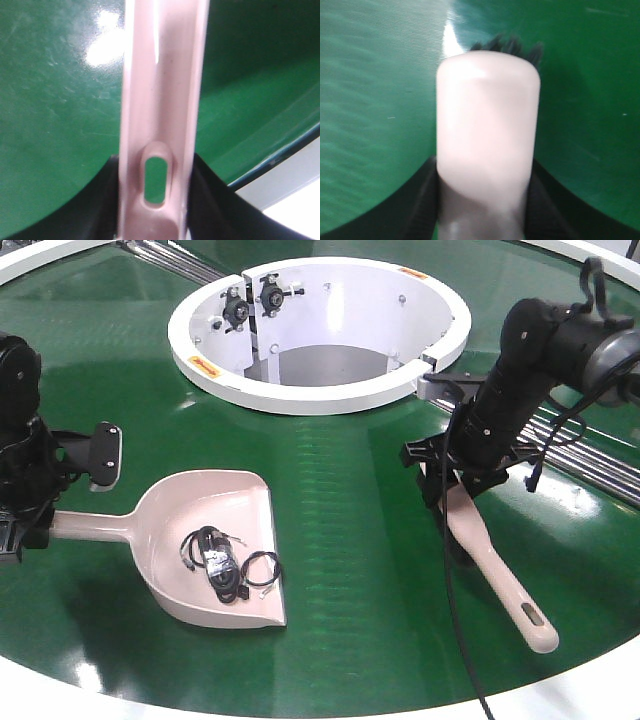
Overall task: Clean and inspect green conveyor with broom and dustpan
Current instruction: 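Pull the brush back away from the dustpan with the right gripper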
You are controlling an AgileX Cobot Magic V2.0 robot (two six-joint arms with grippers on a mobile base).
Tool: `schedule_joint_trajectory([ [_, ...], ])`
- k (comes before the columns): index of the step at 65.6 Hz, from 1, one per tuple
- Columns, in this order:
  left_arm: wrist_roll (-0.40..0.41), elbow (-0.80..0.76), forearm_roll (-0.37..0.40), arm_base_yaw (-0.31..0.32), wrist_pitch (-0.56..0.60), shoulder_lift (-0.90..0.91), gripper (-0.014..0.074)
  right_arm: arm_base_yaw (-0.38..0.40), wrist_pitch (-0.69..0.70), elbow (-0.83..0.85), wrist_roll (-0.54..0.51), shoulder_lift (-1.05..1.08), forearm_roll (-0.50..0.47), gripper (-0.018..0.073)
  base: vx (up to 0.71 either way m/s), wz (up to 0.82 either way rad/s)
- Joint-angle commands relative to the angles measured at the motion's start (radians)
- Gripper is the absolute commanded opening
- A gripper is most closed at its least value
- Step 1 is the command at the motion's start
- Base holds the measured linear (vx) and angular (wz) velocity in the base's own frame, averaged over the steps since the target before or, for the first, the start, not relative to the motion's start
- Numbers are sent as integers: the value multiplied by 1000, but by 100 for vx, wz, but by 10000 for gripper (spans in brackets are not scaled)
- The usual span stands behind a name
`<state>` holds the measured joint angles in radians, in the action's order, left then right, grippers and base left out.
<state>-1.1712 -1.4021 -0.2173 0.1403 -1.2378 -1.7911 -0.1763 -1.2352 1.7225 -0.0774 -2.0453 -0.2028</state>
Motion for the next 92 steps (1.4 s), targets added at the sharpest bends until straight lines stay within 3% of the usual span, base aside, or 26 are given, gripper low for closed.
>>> schedule_joint_trajectory([
  [1, 19, -29, 6, 8, -21, 53, -6, 12, -56, 22, -11, 35, 15, -3, 0, 0],
  [11, 19, -29, 6, 8, -21, 53, -6, 12, -56, 22, -10, -5, 57, -3, 0, 0],
  [55, 19, -29, 6, 8, -21, 53, -6, 12, -55, 22, -3, -77, 55, 36, 0, 0],
  [65, 19, -29, 6, 8, -21, 53, -6, 12, -55, 22, -18, -76, 56, 144, 0, 0],
  [82, 19, -29, 6, 8, -21, 53, -6, 12, -32, 24, -28, -59, 57, 484, 0, 0],
  [92, 19, -29, 6, 8, -21, 53, -6, 12, 5, 25, -28, -37, 56, 606, 0, 0],
])
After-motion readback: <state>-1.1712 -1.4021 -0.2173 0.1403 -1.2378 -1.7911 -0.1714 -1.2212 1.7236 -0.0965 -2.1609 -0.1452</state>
